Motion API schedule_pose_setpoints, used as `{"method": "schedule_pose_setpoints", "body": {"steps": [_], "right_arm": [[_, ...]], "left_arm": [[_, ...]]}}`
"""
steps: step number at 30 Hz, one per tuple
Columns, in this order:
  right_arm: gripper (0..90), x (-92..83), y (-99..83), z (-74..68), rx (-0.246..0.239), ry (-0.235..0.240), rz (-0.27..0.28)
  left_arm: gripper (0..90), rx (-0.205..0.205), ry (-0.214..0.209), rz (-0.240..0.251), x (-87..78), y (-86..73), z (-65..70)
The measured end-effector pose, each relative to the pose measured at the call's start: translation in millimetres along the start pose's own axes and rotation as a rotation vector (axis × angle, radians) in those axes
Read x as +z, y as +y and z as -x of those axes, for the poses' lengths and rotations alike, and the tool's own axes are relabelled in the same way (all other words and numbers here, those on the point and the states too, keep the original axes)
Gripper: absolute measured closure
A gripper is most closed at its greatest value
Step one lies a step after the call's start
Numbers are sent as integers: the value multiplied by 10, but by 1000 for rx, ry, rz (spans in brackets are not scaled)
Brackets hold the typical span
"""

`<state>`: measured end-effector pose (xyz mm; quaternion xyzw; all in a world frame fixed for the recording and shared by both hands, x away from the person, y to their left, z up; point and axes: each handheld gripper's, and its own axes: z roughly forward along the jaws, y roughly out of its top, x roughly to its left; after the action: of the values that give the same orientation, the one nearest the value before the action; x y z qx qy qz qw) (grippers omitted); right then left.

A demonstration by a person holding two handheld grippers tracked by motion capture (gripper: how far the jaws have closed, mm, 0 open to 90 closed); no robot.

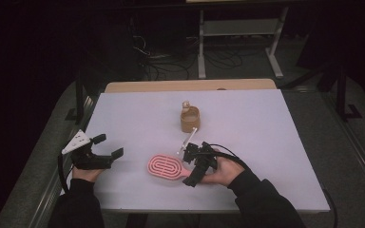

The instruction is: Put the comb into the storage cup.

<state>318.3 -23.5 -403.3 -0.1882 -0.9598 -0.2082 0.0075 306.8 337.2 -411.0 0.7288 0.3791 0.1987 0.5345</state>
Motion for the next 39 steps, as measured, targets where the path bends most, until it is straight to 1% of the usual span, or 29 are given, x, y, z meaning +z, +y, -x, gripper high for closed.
{"method": "schedule_pose_setpoints", "body": {"steps": [3,9,12,16,18,20,25,27,32,34,39], "right_arm": [[18,36,3,-2,-8,0,-7],[131,84,-6,8,-19,20,2],[156,101,-8,11,-18,19,0],[241,116,-15,14,-24,32,4],[280,131,-19,12,-29,28,1],[342,148,-21,5,-34,23,-5],[471,175,-23,-8,-48,22,8],[497,180,-22,-8,-48,19,5],[599,175,-22,1,-43,23,7],[624,181,-21,1,-49,28,1],[670,204,-17,2,-43,31,-7]], "left_arm": [[0,-1,0,0,1,0,0],[0,-1,-1,-1,2,0,0],[0,1,-1,-2,3,-1,0],[0,0,-1,-3,4,-1,-1],[0,2,-2,-4,5,-1,-2],[0,2,-2,-4,5,-1,-1],[0,2,-2,-5,6,-2,-1],[0,2,-2,-5,6,-2,-1],[0,2,-2,-5,7,-1,-1],[0,2,-2,-5,8,-2,-1],[0,0,-2,-6,8,-3,1]]}}
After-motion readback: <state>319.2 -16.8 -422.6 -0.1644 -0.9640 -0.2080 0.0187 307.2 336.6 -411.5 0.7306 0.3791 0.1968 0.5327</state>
